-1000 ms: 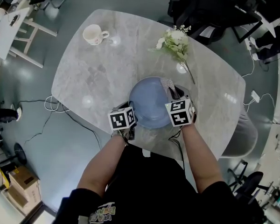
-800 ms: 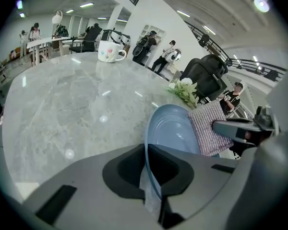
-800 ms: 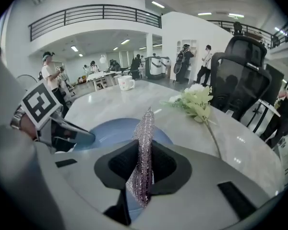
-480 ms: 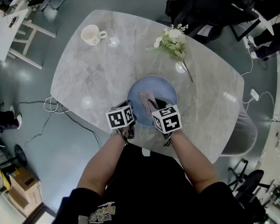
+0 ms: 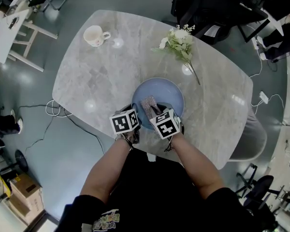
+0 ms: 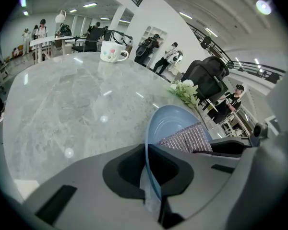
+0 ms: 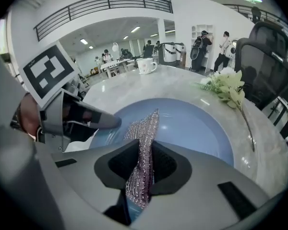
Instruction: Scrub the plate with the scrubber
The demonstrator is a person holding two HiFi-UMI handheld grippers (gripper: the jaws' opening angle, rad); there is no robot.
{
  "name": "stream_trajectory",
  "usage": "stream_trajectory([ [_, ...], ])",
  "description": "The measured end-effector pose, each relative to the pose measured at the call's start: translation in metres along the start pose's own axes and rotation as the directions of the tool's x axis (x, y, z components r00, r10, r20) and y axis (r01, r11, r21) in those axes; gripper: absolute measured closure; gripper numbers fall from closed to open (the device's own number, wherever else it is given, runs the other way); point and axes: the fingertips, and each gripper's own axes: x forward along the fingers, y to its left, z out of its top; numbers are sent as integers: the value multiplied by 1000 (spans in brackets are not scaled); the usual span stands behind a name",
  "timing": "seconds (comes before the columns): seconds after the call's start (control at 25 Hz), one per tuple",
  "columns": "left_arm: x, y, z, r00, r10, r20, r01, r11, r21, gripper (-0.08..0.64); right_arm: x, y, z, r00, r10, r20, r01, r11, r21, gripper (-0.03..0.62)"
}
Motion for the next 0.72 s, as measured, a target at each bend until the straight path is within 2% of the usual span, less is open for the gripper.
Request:
stream_trajectory([
  [0.36, 1, 0, 0, 1000, -3, 3, 3, 1000, 2, 529, -7, -41, -10, 991, -131, -31, 127, 987, -100, 514],
  [0.72, 0, 0, -1, 1000, -2, 6, 2, 1000, 3, 528, -17, -76, -15, 967, -249, -52, 236, 955, -183, 514],
])
